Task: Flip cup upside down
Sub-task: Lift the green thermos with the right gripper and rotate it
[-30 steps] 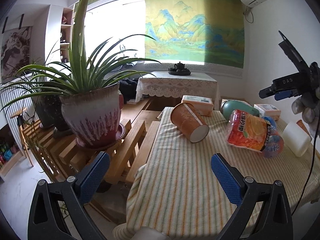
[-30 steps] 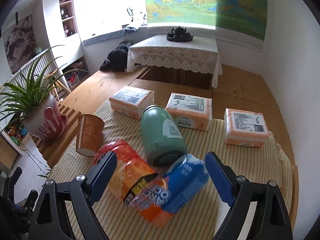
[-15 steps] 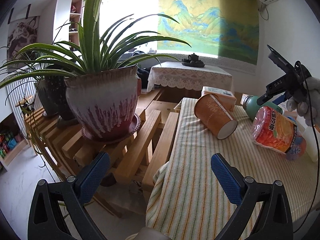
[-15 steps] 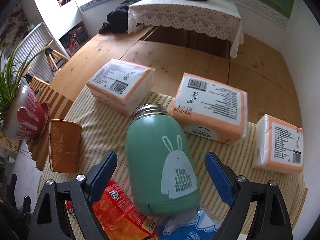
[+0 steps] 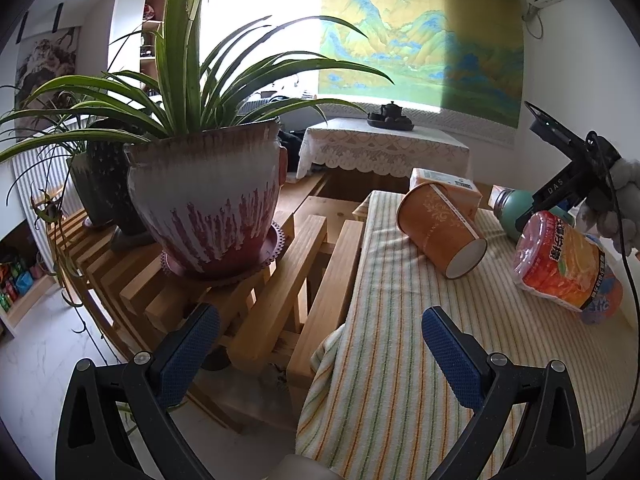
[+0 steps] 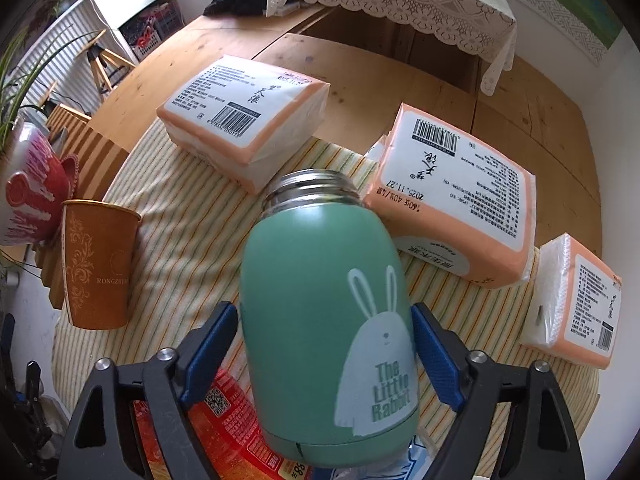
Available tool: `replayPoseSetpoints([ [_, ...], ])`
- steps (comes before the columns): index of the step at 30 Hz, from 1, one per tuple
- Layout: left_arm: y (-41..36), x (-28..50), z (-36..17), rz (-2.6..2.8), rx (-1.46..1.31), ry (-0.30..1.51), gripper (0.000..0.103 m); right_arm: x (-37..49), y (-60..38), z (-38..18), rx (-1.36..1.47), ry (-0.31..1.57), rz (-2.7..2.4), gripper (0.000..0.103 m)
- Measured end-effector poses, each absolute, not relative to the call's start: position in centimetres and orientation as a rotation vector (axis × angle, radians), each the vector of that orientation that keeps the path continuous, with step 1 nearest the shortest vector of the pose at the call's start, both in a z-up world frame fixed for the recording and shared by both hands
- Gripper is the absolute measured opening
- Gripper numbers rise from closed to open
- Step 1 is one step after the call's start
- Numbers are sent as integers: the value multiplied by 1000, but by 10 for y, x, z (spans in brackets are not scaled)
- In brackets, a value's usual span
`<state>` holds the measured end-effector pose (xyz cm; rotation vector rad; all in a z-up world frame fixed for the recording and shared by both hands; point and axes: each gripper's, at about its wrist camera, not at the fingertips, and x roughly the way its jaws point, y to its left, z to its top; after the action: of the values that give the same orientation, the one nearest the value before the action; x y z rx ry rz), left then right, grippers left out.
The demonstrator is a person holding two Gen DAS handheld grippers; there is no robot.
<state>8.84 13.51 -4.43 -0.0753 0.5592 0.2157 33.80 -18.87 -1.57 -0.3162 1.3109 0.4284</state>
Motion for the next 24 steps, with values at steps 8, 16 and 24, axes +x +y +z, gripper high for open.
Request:
replayPoseSetpoints([
  [8,136,89,-44,213,-69,556,102,338,-186,-13,-309,1279,403,77],
  [16,137,90,-44,210,-74,560,102,329,-180,17,-337,1177,403,76],
  [24,135,84,-36,210,-70,539,102,299,-173,70,-315,1031,431,76],
])
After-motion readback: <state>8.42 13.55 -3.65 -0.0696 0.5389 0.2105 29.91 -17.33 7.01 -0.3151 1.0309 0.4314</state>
